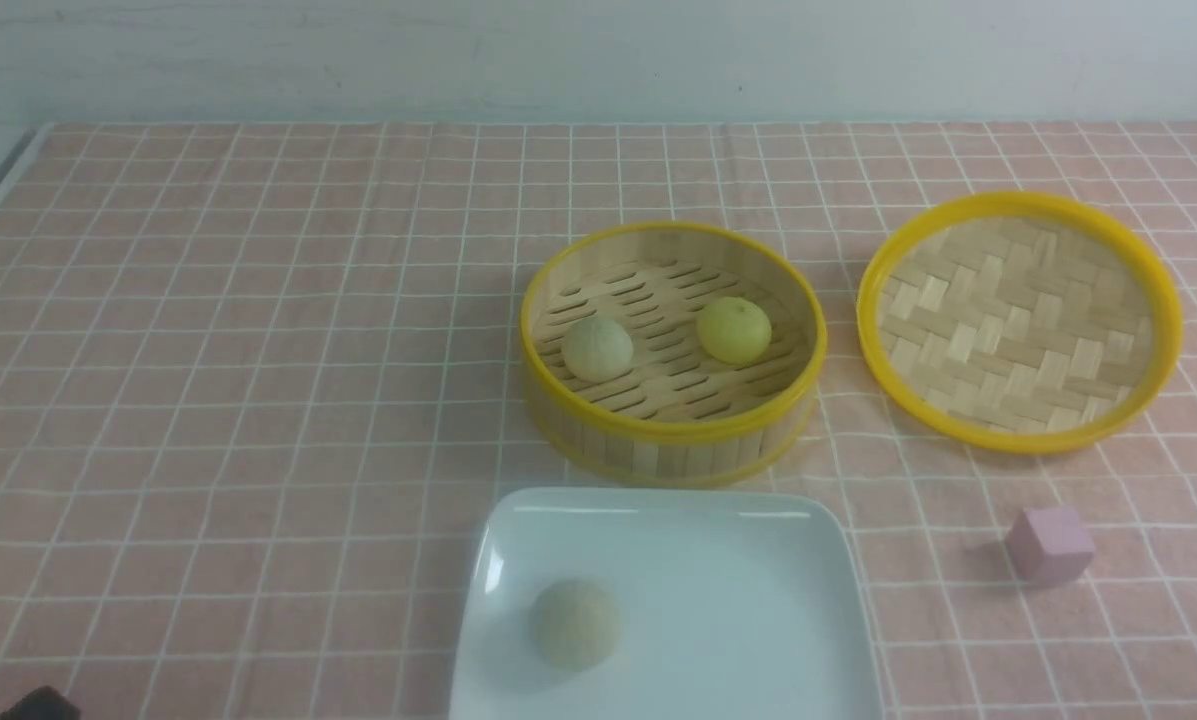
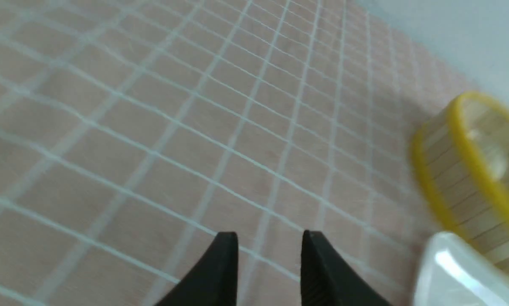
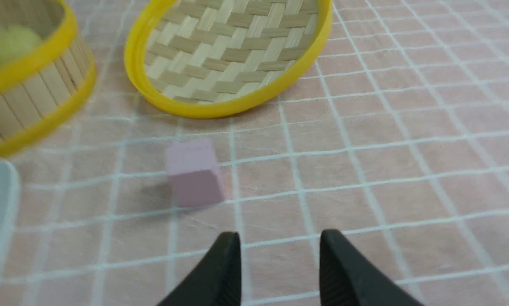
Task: Put the steamed buns into the plate on the pink tablecloth.
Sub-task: 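Reach toward a bun in the bamboo steamer with the right gripper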
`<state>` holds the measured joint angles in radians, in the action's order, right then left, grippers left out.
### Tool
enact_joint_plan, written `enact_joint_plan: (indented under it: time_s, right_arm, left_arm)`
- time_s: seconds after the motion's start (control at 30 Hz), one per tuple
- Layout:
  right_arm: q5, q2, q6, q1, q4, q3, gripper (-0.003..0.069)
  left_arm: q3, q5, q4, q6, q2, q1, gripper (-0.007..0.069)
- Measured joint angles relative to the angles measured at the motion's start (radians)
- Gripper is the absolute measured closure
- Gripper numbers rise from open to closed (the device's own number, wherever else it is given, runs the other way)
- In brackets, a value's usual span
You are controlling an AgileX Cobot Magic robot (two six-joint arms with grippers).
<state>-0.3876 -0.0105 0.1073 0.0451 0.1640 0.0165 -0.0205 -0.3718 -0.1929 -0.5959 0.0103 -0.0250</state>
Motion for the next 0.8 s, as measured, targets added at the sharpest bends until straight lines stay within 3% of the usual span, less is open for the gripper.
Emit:
enact_joint_plan:
  time_s: [0.07, 0.17, 0.3, 0.37, 0.47, 0.53, 0.6, 0.63, 0.67, 0.8]
  right_arm:
    - [0.000, 0.000, 0.076, 0.000, 0.086, 0.001, 0.0419]
    - [-0.008, 0.000, 0.263, 0.000, 0.317, 0.004, 0.0419]
    - [-0.001, 0.000, 0.330, 0.000, 0.435, 0.009, 0.0419]
    - [0.020, 0.000, 0.330, 0.000, 0.459, 0.010, 0.0419]
    - [0.058, 0.000, 0.305, 0.000, 0.476, -0.007, 0.0436]
    - [0.079, 0.010, 0.179, 0.000, 0.465, -0.101, 0.0517]
    - [0.076, 0.032, 0.117, 0.000, 0.448, -0.149, 0.0561]
    - [0.034, 0.094, 0.029, 0.000, 0.409, -0.245, 0.0623]
    - [-0.002, 0.138, -0.008, 0.000, 0.389, -0.290, 0.0641]
    - [-0.266, 0.424, -0.057, 0.000, 0.266, -0.492, 0.0659]
  left_arm:
    - [0.000, -0.005, -0.100, -0.083, 0.000, 0.000, 0.0384]
    - [-0.002, -0.013, -0.252, -0.246, 0.000, 0.000, 0.0384]
    - [-0.003, -0.007, -0.286, -0.287, 0.000, 0.000, 0.0384]
    - [-0.005, 0.003, -0.281, -0.250, 0.000, 0.000, 0.0387]
    - [0.006, -0.015, -0.264, -0.139, 0.000, 0.000, 0.0416]
    - [0.087, -0.094, -0.246, -0.030, -0.001, 0.000, 0.0487]
    - [0.142, -0.128, -0.235, 0.003, -0.015, 0.000, 0.0531]
    - [0.226, -0.193, -0.200, 0.046, -0.071, 0.000, 0.0589]
    - [0.253, -0.231, -0.188, 0.053, -0.106, 0.000, 0.0604]
    - [0.413, -0.456, -0.145, 0.111, -0.313, 0.000, 0.0625]
